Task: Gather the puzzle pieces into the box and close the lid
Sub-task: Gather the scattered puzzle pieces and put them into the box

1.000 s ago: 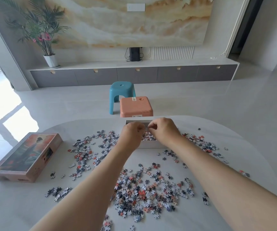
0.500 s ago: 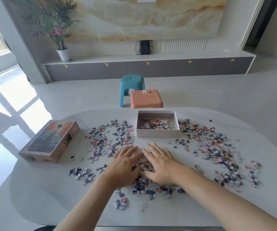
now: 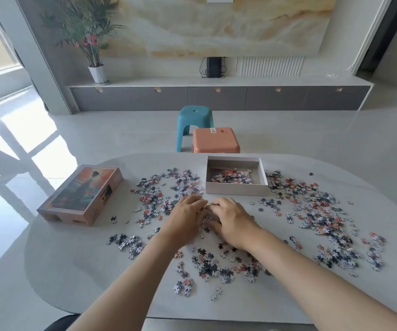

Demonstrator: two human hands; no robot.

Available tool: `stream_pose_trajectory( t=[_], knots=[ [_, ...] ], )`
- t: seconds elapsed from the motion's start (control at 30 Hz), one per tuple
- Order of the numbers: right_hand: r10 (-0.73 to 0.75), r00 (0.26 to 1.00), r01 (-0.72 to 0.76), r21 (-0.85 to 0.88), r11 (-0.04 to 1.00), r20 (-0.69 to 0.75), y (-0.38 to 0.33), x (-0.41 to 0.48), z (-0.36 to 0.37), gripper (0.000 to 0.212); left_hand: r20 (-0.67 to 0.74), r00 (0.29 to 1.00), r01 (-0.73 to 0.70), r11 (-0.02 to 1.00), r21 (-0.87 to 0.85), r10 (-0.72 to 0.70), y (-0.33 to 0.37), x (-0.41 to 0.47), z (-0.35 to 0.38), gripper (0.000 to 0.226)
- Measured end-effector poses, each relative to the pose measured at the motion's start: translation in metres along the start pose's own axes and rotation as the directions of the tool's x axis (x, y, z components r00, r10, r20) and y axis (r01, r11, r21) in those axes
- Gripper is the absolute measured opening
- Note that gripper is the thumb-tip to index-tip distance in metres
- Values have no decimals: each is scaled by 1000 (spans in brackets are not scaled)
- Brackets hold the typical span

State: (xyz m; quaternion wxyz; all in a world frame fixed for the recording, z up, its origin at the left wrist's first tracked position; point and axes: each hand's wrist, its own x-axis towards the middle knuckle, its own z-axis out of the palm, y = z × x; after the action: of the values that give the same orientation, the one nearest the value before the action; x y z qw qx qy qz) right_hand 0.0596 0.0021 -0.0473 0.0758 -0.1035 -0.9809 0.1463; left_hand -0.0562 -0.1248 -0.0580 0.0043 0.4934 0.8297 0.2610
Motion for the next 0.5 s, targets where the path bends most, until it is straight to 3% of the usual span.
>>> stream_pose_trajectory(
  t=[0.1,0.17,0.27,0.5],
  knots=[
    [49,999,-48,86,995,-15,-5,10,-10,47,6,1000,-6,997,80,5,-3,-5,-15,38],
    [80,991,-93,126,988,108,-13,15,-15,62,150,985,47,970,237,-84,-7,-12,-25,55],
    [109,936,-101,-41,994,336,-24,23,-16,86,274,946,67,934,352,-171,-12,-21,-32,70],
    [189,952,-206,48,977,241,-26,34,-16,34,130,988,57,986,155,-78,-14,-13,-28,32]
  ],
)
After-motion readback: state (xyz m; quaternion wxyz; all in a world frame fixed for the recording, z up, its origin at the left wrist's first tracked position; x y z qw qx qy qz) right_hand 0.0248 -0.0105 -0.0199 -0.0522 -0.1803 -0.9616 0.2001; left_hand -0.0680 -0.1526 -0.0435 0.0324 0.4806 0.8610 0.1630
